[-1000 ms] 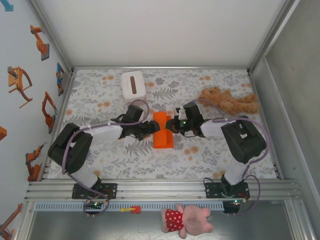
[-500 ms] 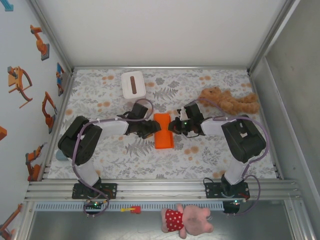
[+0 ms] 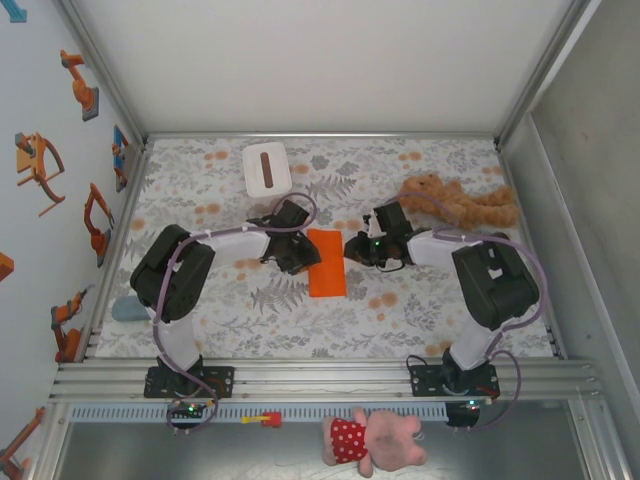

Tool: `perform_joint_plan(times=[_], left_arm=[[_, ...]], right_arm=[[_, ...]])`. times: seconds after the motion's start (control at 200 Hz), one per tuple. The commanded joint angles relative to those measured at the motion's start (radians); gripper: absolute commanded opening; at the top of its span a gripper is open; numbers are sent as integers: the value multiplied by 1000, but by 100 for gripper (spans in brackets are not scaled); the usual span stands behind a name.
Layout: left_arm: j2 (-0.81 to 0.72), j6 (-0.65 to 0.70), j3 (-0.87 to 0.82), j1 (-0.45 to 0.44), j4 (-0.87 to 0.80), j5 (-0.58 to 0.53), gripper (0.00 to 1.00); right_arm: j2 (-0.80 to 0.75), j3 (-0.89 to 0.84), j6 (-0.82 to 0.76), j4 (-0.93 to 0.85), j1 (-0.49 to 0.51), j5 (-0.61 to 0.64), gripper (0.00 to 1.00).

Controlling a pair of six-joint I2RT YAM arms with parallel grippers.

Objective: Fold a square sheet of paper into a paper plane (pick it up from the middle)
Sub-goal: First fold in half a square sheet of paper at the center of the table.

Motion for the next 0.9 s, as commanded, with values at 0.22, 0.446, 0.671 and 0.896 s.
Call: perform_joint_plan(times=[0.22, 0.446, 0.671, 0.896], left_arm=[[193, 16, 90, -36, -251, -93, 33], [257, 57, 149, -48, -309, -94, 33], [303, 59, 189, -50, -336, -81, 35], [331, 22, 204, -50, -364, -90, 36]], right_arm=[[-107, 26, -122, -173, -29, 184, 21], [-89, 35, -141, -175, -31, 170, 21], [-66, 52, -148, -173, -31, 153, 21], [-53, 58, -146, -170, -31, 144, 21]])
